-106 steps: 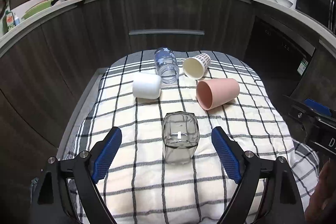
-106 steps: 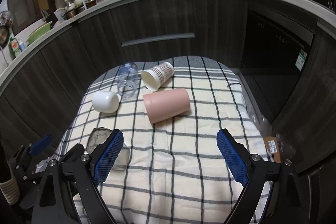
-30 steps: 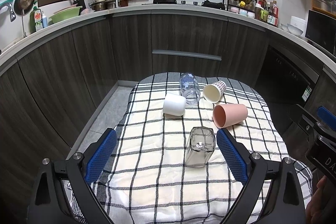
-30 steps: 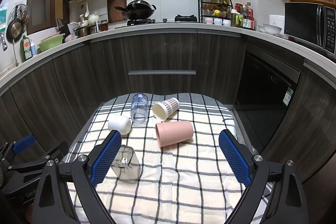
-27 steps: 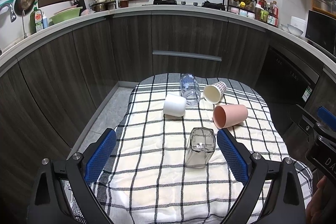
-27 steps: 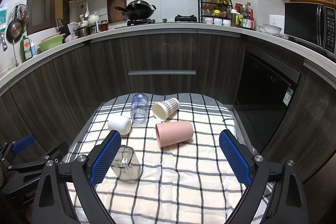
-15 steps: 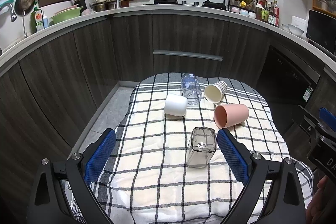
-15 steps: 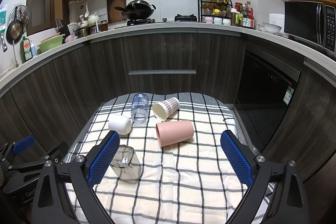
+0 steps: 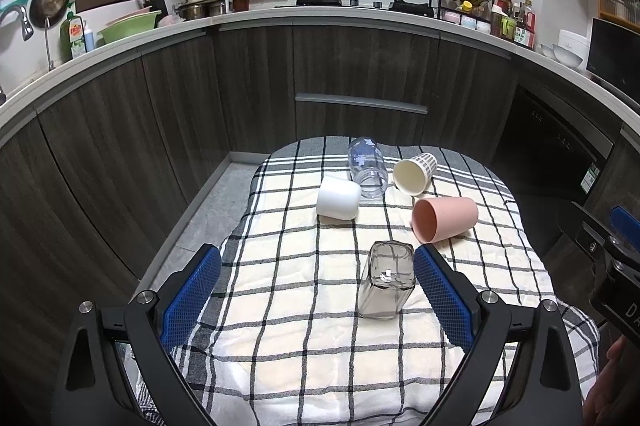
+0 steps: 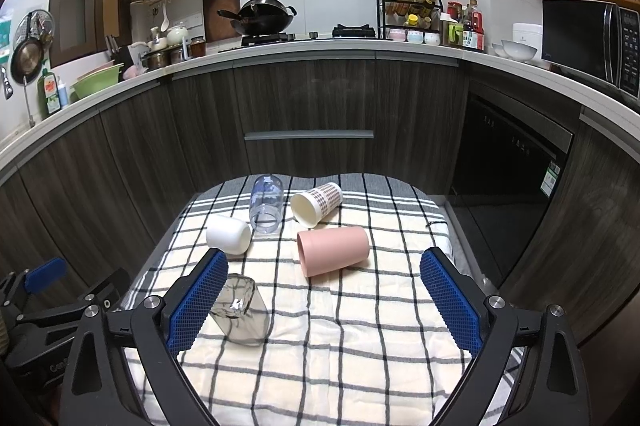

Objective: Flip cup upside down

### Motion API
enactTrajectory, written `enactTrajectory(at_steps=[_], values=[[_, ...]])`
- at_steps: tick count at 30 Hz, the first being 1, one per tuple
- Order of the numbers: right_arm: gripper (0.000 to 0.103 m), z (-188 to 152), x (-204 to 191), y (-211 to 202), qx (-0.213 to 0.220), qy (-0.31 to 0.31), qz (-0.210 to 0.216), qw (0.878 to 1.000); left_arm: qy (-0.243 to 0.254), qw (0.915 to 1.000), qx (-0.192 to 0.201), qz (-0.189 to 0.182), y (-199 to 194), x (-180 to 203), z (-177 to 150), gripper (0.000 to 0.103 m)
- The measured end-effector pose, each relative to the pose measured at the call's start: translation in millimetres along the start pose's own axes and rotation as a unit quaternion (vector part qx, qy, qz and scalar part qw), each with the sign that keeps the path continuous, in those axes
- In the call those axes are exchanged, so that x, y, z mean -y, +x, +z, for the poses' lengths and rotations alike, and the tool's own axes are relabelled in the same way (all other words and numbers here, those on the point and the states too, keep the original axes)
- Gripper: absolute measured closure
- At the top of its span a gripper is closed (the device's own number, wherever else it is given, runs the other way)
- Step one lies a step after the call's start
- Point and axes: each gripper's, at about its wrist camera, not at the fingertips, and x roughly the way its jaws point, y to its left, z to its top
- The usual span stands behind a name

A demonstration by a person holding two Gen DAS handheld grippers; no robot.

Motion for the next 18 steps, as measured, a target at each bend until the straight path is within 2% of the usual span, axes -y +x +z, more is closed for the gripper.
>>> enactTrajectory(at_steps=[18], values=[[0.006,-1.7,0.0,2.7,-0.004,0.003,0.000,1.000,-0.009,0.9999,-0.010,0.006,3.7,-2.9,-1.1,0.004]])
